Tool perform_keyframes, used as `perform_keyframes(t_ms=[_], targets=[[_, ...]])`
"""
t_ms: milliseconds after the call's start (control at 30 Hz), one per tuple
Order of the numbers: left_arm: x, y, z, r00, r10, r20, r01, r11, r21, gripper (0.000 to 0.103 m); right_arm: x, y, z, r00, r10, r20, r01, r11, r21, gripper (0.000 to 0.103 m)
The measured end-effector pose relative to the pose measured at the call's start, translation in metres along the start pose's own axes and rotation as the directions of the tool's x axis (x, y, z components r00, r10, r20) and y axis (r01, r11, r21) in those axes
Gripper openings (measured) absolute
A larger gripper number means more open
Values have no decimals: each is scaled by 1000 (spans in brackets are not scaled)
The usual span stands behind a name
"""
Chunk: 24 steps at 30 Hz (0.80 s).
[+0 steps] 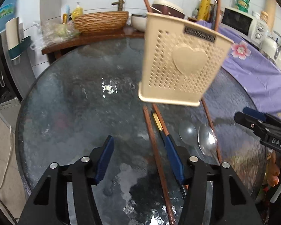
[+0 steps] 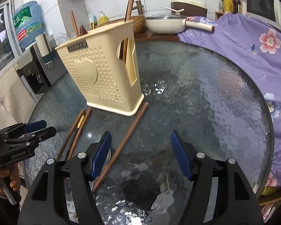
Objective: Organize utensils
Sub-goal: 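Move both tools back down to the remaining wooden chopsticks on the table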
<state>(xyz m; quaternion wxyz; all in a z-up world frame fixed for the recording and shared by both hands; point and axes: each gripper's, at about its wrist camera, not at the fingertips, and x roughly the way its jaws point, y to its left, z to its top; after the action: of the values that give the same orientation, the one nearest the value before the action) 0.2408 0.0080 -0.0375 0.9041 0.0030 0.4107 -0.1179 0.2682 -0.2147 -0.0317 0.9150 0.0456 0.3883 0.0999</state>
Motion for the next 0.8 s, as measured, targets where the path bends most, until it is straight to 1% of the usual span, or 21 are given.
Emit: perform_keyframes(t_ms=[133, 300, 500, 633, 733, 800], targets=[[3, -9, -9, 1000, -15, -25, 16, 1000, 27, 49, 6, 3, -3, 1000, 1, -32, -1, 1000, -12, 66], [8, -14, -14, 998, -27, -55, 30, 998, 52, 40, 12, 3, -6, 998, 15, -61, -15, 1000, 1, 66], [15, -20, -20, 997, -13, -81, 20, 996, 90, 30, 16, 4, -8, 997, 15, -79, -14, 1000, 10, 66], [22, -20, -21, 996, -2, -91, 10, 996, 91, 28, 19, 8, -6, 996, 0, -90, -1, 1000, -7, 65], [26, -21, -18, 996, 8, -90, 0, 995, 95, 24, 23, 12, -4, 994, -27, -104, 26, 1000, -13, 63], [29, -21, -14, 996, 14, -89, -6, 995, 98, 23, 29, 12, -1, 992, -37, -122, 37, 999, 0, 58]])
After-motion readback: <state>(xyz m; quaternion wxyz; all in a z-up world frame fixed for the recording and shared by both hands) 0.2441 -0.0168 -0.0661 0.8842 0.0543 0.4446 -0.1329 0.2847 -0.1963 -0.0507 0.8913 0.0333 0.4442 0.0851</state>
